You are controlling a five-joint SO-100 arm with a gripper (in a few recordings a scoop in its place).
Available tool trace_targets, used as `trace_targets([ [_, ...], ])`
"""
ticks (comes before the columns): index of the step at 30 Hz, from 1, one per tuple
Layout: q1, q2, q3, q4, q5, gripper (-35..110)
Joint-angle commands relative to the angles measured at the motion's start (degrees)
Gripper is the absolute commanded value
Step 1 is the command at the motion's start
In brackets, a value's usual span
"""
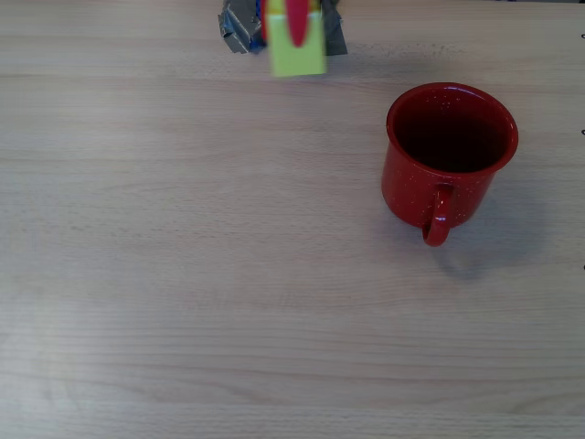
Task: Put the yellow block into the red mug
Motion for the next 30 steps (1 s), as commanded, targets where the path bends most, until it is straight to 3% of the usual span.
trace_targets([
  [1,-4.2,-1.7,-8.6,3.4,2.6,0],
  [13,-26.0,-11.3,-13.6,3.9,7.5,0],
  [30,-24.9,-19.2,-10.4,-6.0,7.3,0],
])
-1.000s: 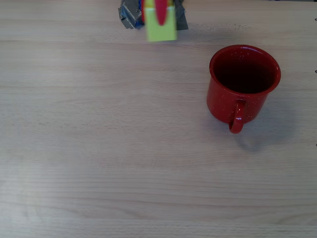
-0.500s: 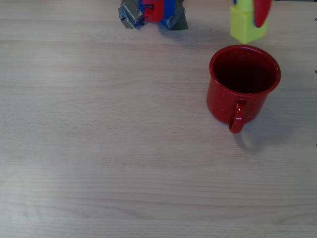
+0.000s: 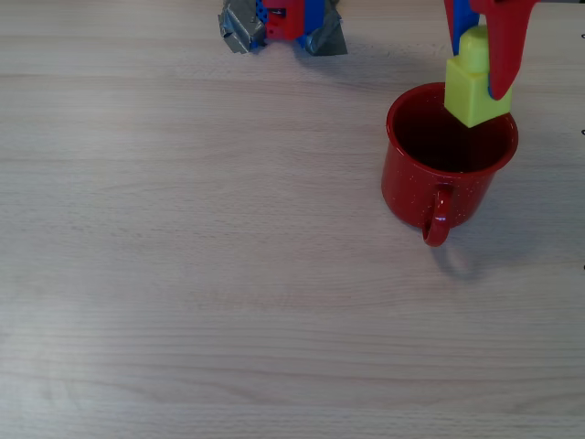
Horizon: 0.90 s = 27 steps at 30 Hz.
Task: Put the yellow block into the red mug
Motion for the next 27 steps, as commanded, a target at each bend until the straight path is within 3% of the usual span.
trace_targets([
  [1,1.1,2.2,-0.7,-1.6,-0.6,0],
  [22,3.3,4.1,10.9,-9.8,-2.1,1],
  [27,3.3,4.4,12.2,-10.0,-2.4,27],
])
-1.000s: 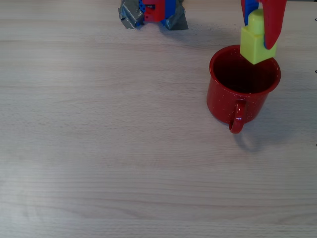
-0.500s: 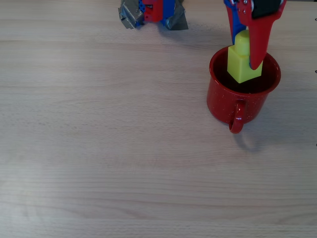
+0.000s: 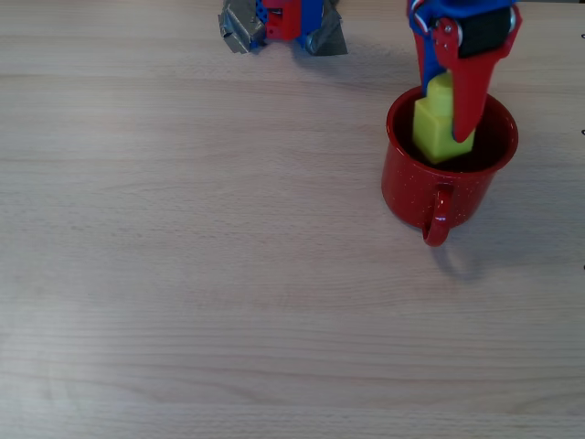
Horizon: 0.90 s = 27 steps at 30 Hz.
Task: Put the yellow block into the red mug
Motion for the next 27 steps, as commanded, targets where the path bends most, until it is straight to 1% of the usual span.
trace_targets([
  [1,-0.3,4.5,-0.7,-0.8,-0.2,30],
  [5,-0.2,4.7,-0.7,-0.8,-0.3,39],
  [17,0.4,5.6,-1.1,-0.4,-1.0,37],
  [18,0.5,5.9,-1.0,-0.4,-1.1,35],
  [19,0.5,6.1,-1.0,-0.4,-1.6,29],
  [20,0.5,6.3,-1.0,-0.3,-2.2,20],
  [21,0.6,6.7,-1.0,-0.3,-2.5,7],
  [22,0.7,6.9,-1.0,-0.2,-2.6,0],
  [27,2.0,8.8,-1.7,0.2,0.0,0],
])
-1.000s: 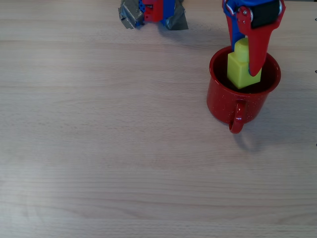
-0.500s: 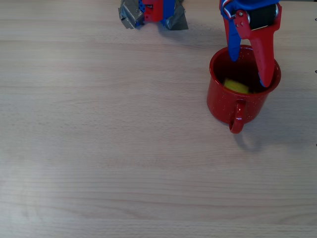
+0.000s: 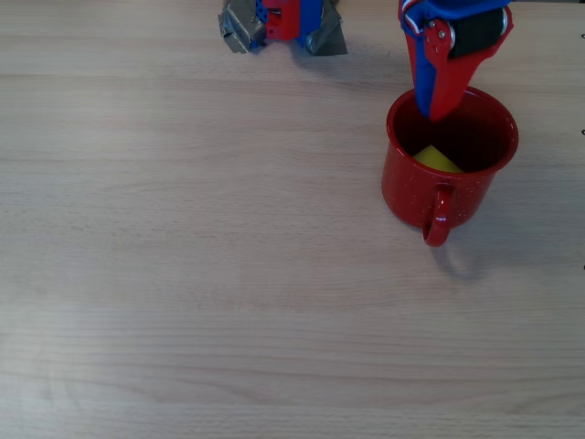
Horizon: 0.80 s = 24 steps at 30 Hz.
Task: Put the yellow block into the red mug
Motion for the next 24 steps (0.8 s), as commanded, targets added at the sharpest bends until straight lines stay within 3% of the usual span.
trace_targets([
  [1,1.1,8.6,-1.9,0.4,3.0,0],
  [9,8.2,17.4,1.4,-4.5,-1.2,0],
  [17,22.4,30.8,13.4,-16.8,-11.1,0],
  [24,30.9,41.6,24.0,-19.9,-12.2,0],
])
